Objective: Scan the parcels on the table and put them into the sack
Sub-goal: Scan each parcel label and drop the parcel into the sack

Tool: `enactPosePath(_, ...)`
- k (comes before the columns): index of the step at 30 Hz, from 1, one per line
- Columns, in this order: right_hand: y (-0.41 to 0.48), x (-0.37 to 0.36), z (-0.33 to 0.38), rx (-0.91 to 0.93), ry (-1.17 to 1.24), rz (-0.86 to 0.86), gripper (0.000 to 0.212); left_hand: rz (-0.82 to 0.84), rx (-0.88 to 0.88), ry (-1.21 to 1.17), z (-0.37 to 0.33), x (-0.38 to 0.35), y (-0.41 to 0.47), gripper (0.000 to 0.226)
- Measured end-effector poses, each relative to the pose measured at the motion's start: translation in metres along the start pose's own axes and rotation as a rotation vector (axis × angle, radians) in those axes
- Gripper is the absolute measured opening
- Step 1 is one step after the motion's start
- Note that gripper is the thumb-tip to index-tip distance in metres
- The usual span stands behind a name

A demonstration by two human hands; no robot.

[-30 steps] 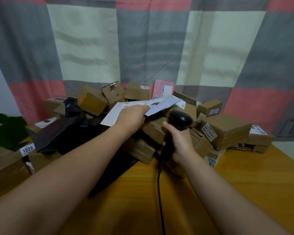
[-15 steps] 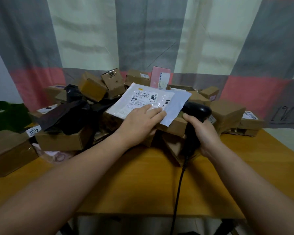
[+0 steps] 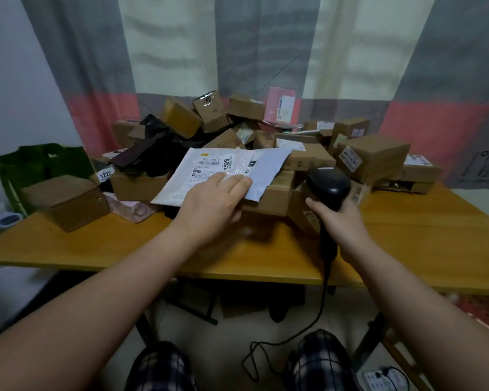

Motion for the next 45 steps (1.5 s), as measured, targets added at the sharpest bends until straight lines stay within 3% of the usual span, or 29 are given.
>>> enactPosePath(5,-0.017,-0.015,0.003,0.081,-0.087,0.035,0.045,0.219,0.11,0.108,0.011,-0.044,-0.044,0.053)
enactPosePath(11,-0.028,-0.048,0.002,0.083,-0.203,0.12,0.042,0.406,0.071,-0.064,-0.013,-0.095,-0.062,0.061)
enactPosePath(16,-0.048,-0.066,-0.015,0.098,-0.261,0.178,0.039,0.261,0.196,-0.307,-0.007,-0.094,-0.075,0.077)
enactPosePath(20,-0.06,-0.078,-0.021,0.102,-0.291,0.2,0.033,0.215,0.306,-0.197,0.024,-0.087,-0.101,0.096)
enactPosePath(22,-0.069,-0.088,-0.018,0.134,-0.293,0.217,0.033,0.227,0.408,-0.207,0.045,-0.088,-0.122,0.097)
enactPosePath(25,-0.079,-0.114,-0.014,0.149,-0.289,0.302,0.036,0.217,0.707,-0.425,0.08,-0.094,-0.15,0.083)
enactPosePath(27,-0.079,-0.128,-0.018,0.113,-0.302,0.35,0.031,0.299,0.878,-0.469,0.099,-0.106,-0.158,0.079)
enactPosePath(30,-0.072,-0.134,-0.027,0.041,-0.271,0.334,0.027,0.463,0.989,-0.505,0.109,-0.118,-0.156,0.084)
enactPosePath(32,-0.068,-0.135,-0.028,0.059,-0.268,0.294,0.026,0.397,1.046,-0.653,0.109,-0.121,-0.15,0.061)
enactPosePath(34,-0.068,-0.133,-0.028,0.083,-0.254,0.264,0.028,0.22,1.049,-0.851,0.106,-0.117,-0.147,0.018)
enactPosePath(35,-0.07,-0.131,-0.029,0.087,-0.231,0.258,0.031,0.142,1.031,-0.918,0.103,-0.11,-0.147,0.009)
enactPosePath(39,-0.083,-0.111,-0.026,0.211,-0.252,0.155,0.039,-0.035,0.973,-1.066,0.096,-0.083,-0.165,0.013)
enactPosePath(45,-0.125,-0.117,0.004,0.31,-0.103,0.243,0.019,-0.165,0.985,-1.089,0.085,-0.064,-0.189,0.011)
Point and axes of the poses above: each hand's wrist, its own y-axis towards the middle knuckle, its own x-axis out of the back of the hand, z = x × y, the point moved 8 cm from there along y, towards the middle knuckle, and after that the axes turned 5 degrees about y, right-handed, at the moved point
